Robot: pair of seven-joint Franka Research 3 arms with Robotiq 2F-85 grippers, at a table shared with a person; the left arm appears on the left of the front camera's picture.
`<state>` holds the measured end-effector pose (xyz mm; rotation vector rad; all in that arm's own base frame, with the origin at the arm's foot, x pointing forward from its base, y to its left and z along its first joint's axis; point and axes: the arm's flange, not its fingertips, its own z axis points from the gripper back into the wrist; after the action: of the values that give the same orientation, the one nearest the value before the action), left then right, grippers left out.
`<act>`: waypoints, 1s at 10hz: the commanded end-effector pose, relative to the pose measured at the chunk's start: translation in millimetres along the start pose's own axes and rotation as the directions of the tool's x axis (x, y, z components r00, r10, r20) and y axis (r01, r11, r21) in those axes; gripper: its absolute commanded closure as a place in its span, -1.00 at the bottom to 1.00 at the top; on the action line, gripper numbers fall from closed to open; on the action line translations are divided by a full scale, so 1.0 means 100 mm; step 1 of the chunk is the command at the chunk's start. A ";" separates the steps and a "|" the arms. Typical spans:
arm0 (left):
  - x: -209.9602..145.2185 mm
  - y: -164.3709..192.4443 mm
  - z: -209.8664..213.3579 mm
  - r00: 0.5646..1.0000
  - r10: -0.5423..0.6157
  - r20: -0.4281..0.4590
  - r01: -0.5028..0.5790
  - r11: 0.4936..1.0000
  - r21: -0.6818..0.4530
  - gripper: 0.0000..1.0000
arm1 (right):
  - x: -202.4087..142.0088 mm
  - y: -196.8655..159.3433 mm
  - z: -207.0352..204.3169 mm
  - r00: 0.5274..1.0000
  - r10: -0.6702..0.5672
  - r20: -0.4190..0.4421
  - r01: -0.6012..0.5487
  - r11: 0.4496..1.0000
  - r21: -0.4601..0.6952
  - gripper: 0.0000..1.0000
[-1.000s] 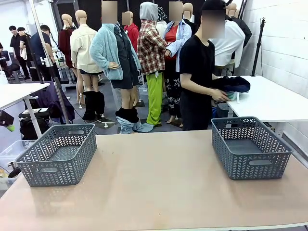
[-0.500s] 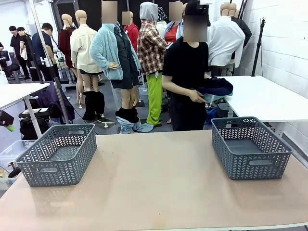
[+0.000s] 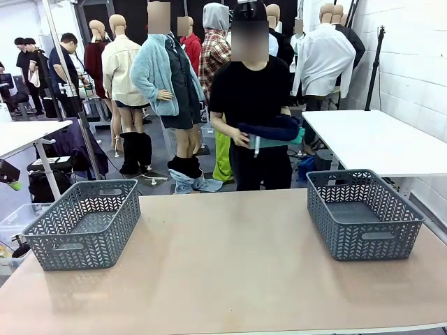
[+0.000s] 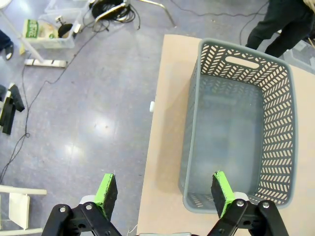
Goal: Sort the tops and bottoms.
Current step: Lift clothes from the center of the table with your left hand.
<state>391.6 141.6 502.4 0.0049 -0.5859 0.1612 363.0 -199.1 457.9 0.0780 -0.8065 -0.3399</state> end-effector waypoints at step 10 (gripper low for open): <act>-0.02 0.01 0.00 1.000 -0.009 0.006 0.009 1.000 0.008 -1.00 | -0.01 -0.02 0.00 1.000 0.006 -0.001 -0.006 1.000 0.006 -1.00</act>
<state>391.6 141.6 502.4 0.0050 -0.5859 0.1613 363.0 -199.0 457.9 0.0780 -0.8065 -0.3396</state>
